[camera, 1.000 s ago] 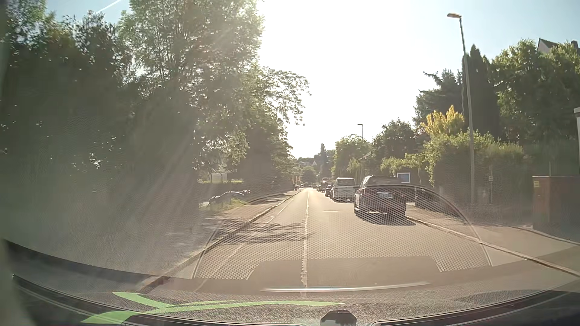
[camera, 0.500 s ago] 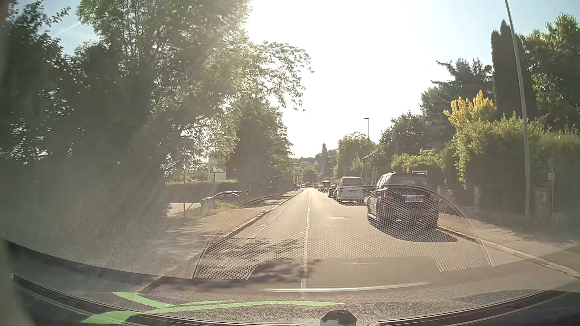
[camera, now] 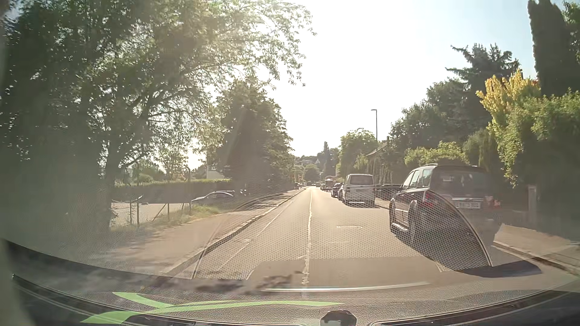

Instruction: Follow the waypoints while adhering to traffic rules and regulations

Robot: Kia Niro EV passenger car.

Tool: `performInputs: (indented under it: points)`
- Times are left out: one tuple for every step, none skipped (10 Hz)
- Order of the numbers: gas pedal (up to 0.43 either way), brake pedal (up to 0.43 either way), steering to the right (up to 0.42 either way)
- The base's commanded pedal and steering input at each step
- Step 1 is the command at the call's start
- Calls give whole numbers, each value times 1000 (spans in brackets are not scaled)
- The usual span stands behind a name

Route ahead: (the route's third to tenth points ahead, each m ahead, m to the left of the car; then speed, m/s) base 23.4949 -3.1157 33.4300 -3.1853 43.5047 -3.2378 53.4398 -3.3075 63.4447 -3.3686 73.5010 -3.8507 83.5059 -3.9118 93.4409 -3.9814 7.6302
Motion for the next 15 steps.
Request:
performInputs:
  points:
    - [20,0,-6]
    - [20,0,-6]
    - [20,0,-5]
    - [20,0,-5]
    - [28,0,-4]
    - [28,0,-2]
    - [28,0,0]
    - [28,0,1]
    - [28,0,2]
    - [20,0,2]
    - [20,0,3]
    - [20,0,4]
    - [20,0,4]
    - [0,0,5]
    - [0,0,4]
